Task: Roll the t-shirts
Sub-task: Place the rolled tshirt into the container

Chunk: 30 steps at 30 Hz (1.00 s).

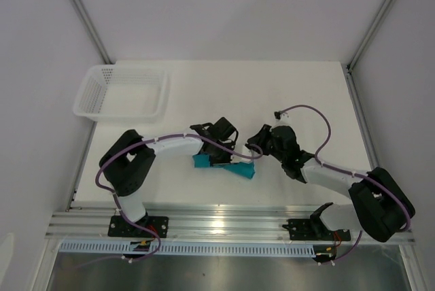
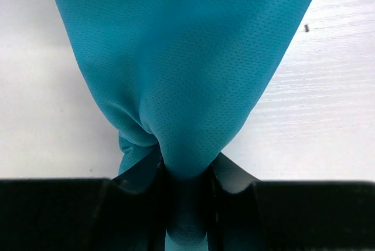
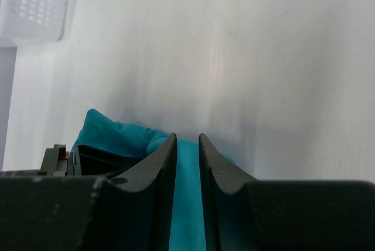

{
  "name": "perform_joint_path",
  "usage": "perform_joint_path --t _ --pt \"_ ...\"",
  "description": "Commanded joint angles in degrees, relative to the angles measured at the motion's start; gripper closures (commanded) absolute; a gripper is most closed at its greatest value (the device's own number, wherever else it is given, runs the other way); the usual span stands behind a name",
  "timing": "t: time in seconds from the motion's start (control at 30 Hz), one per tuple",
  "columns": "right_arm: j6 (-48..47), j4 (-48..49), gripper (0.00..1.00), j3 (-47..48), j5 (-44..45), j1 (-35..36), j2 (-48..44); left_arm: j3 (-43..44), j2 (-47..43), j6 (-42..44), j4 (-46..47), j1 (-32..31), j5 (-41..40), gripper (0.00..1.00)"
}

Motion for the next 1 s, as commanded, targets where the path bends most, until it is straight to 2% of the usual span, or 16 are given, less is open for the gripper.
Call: perform_joint_path --t 0.0,0.23,0.6,0.97 --pt "-1.93 -1.9 0.75 -0.86 2.53 -0.81 -3.17 0.9 0.57 -4.64 -1.58 1.73 -1.33 0.99" --pt "-1.84 -3.14 0.75 -2.71 2.98 -2.65 -6.51 0.45 -1.36 -6.93 2.64 3.23 -6.78 0.99" --pt "-1.75 -3.75 0.75 -3.68 3.06 -3.97 -7.92 -2.18 -3.82 -5.79 9.94 4.63 -16.35 0.99" --pt "-2.28 -5.16 0.74 -4.03 3.24 -4.94 -9.59 1.07 -4.44 -4.47 10.91 8.06 -17.6 0.99"
